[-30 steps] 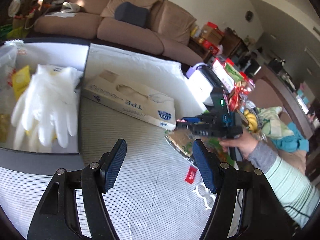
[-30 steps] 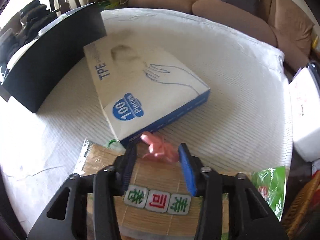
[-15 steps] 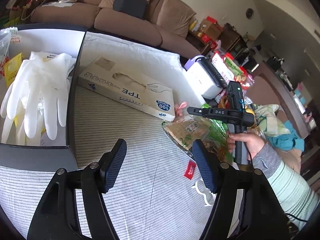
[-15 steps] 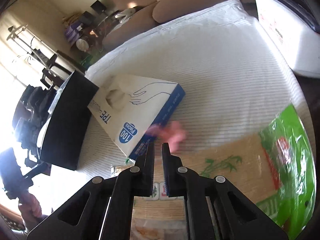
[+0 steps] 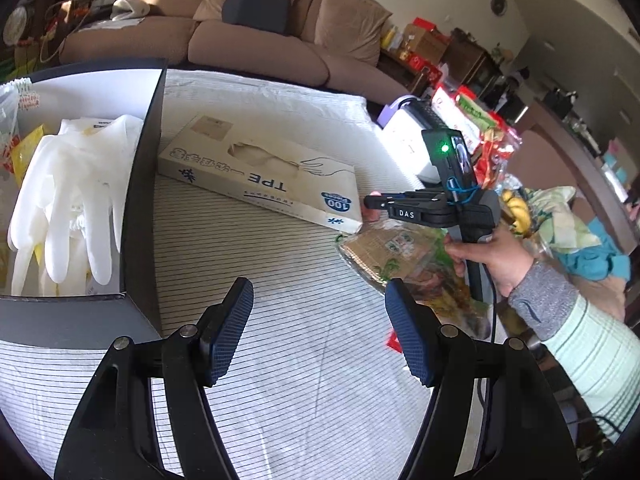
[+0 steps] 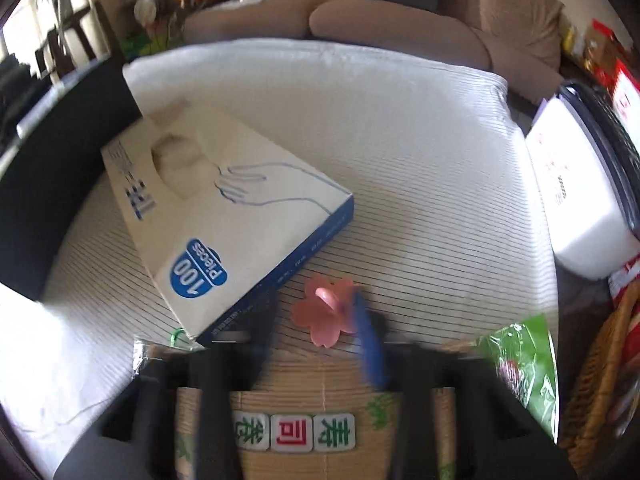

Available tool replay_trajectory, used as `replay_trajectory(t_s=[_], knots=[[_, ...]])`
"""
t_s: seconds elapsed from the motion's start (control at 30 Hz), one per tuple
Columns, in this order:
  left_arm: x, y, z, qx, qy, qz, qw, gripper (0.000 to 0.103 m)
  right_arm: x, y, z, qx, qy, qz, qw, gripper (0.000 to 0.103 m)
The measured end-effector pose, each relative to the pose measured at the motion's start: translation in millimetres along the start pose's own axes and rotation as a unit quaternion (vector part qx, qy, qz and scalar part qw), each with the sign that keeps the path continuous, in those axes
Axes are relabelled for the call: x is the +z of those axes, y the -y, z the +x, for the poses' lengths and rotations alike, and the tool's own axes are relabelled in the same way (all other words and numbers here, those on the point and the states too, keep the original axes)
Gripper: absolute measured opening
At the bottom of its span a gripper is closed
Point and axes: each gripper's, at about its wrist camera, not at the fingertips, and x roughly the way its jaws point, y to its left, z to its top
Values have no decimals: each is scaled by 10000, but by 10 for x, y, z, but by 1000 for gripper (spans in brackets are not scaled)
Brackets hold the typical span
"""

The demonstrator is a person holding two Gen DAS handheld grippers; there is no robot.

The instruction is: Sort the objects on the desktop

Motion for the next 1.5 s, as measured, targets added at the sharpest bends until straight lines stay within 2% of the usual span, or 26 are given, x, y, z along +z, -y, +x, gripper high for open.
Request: replay_trajectory(t_s=[0.17, 0.33, 0.47, 0.6, 0.7, 0.73, 0.83, 1.0, 1.1, 1.13, 1.17, 1.2, 1.27, 1.33, 1.37, 1.43, 1.5], knots=[[12, -67, -14, 44, -24, -77, 10000, 66, -56, 15, -74, -50, 270, 239, 9993, 7], [32, -106, -41, 25, 6, -109, 9999, 66, -13, 91, -459, 475, 673, 706, 9941, 7], [51, -147, -110, -39, 63, -187, 9998, 66, 57, 4, -858, 973, 922, 757, 9881, 7], [28, -175, -199, -58, 132, -240, 9996, 66, 133, -57, -1070, 735, 926, 671, 9907, 7], [-1, -188, -231, -69, 110, -265, 9996, 66, 120, 14, -931, 490, 793, 1028, 9903, 12], [-9, -185, -237, -58, 96, -255, 9996, 66, 85, 28, -837, 408, 741, 1147, 9898, 19], [-17, -186, -259, -42, 83, -225, 9997, 66, -33, 26, -522, 153, 534, 1320, 9897, 26], [11, -230, -260, -125, 66, -259, 9996, 66, -75, -9, -193, 78, 316, 1206, 9922, 26], [31, -242, -224, -171, 41, -299, 9994, 66, -69, -36, -115, 88, 252, 1010, 9945, 10], [34, -239, -214, -184, 34, -305, 9994, 66, -79, 4, -100, 216, 260, 1146, 9928, 9], [36, -237, -201, -203, 26, -314, 9993, 66, -98, 86, -92, 485, 281, 1460, 9877, 9], [34, -234, -190, -225, 18, -325, 9992, 66, -136, 198, -73, 838, 289, 1915, 9775, 9], [21, -223, -169, -279, -14, -339, 9990, 66, -285, 460, -18, 1564, 345, 2977, 9411, 9], [1, -213, -152, -285, -40, -332, 9990, 66, -456, 659, 5, 2168, 479, 3776, 8990, 9], [-7, -202, -145, -282, -54, -314, 9991, 66, -528, 719, -6, 2398, 571, 4020, 8818, 9], [-18, -178, -132, -277, -73, -288, 9992, 66, -623, 764, -68, 2688, 703, 4210, 8635, 9], [-27, -150, -125, -281, -83, -265, 9992, 66, -702, 754, -148, 2921, 754, 4306, 8507, 9]])
